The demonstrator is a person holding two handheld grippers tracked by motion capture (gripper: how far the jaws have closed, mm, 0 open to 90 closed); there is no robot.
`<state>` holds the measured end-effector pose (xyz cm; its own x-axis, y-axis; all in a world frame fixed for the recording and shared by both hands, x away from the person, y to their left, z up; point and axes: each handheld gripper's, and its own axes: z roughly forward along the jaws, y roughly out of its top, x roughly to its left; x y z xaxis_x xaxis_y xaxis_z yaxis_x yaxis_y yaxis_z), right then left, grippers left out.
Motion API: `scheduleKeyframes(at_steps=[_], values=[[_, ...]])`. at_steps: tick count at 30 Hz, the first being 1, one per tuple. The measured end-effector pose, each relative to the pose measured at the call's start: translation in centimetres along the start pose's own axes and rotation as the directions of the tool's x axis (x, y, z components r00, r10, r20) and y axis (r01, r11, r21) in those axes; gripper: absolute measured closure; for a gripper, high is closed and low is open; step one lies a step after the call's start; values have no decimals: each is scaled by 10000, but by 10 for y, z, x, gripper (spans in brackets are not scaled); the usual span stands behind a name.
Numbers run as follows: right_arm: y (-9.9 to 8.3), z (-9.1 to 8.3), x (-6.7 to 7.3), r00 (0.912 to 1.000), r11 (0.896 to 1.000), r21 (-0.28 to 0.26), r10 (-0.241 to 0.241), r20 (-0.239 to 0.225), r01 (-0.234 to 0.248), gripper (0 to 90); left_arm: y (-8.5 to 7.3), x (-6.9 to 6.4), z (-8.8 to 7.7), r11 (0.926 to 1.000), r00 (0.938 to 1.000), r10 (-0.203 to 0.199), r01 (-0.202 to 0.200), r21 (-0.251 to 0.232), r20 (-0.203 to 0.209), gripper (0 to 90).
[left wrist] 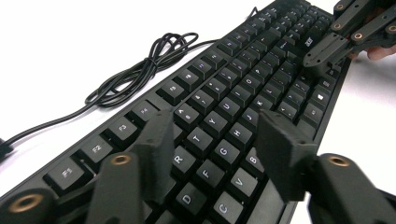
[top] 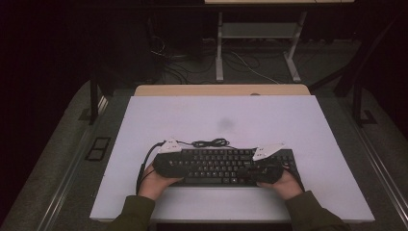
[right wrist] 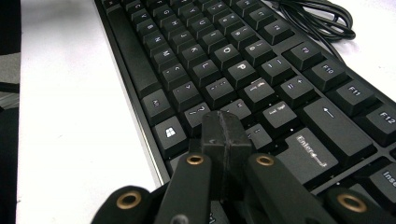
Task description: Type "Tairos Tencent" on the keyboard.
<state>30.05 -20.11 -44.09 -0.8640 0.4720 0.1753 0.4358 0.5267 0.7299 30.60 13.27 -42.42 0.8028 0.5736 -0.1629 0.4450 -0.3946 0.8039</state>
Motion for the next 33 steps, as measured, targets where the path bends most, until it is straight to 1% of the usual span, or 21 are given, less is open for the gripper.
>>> scheduleKeyframes(at_steps=[2,6,10,14,16,19,20,25,26,27,32,33], values=[[0,0,0,10000,10000,16,-23,12,23,895,-2,-1,-2,10000,10000,59,-59,20,9,371],[1,-1,0,10000,10000,19,-30,14,30,895,-5,-2,-6,9999,9999,115,-115,26,-53,286],[2,-2,1,10000,9999,-166,21,-97,-22,894,-7,-2,-8,9999,9999,132,-133,-58,-42,243],[4,-3,2,10000,9996,-288,-25,-96,22,893,-9,-2,-8,9999,9999,130,-130,-95,-2,216],[4,-5,0,9999,9988,-485,47,-156,-54,882,-10,-2,-9,9998,10000,98,-98,-144,-8,206],[7,-7,-1,9995,9969,-760,195,-263,-214,814,-11,-2,-11,9994,10000,83,-83,-322,-5,191],[8,-7,-2,9995,9964,-818,200,-247,-220,787,-12,-2,-12,9993,10000,-5,4,-367,-8,186],[13,-7,-4,9983,9916,-1183,477,-344,-515,631,-13,-1,-17,9985,9999,31,-37,-546,-114,176],[14,-7,-5,9979,9907,-1228,541,-363,-582,612,-14,-1,-18,9984,9999,29,-35,-565,-113,175],[15,-6,-5,9974,9898,-1283,570,-447,-623,590,-14,0,-18,9984,9999,26,-33,-562,-114,174],[23,0,-7,9972,9868,-1474,621,-406,-675,445,-16,1,-21,9981,9999,-18,8,-623,-150,174],[25,1,-8,9967,9853,-1535,694,-414,-749,421,-16,2,-22,9980,9999,-40,30,-638,-157,173]])
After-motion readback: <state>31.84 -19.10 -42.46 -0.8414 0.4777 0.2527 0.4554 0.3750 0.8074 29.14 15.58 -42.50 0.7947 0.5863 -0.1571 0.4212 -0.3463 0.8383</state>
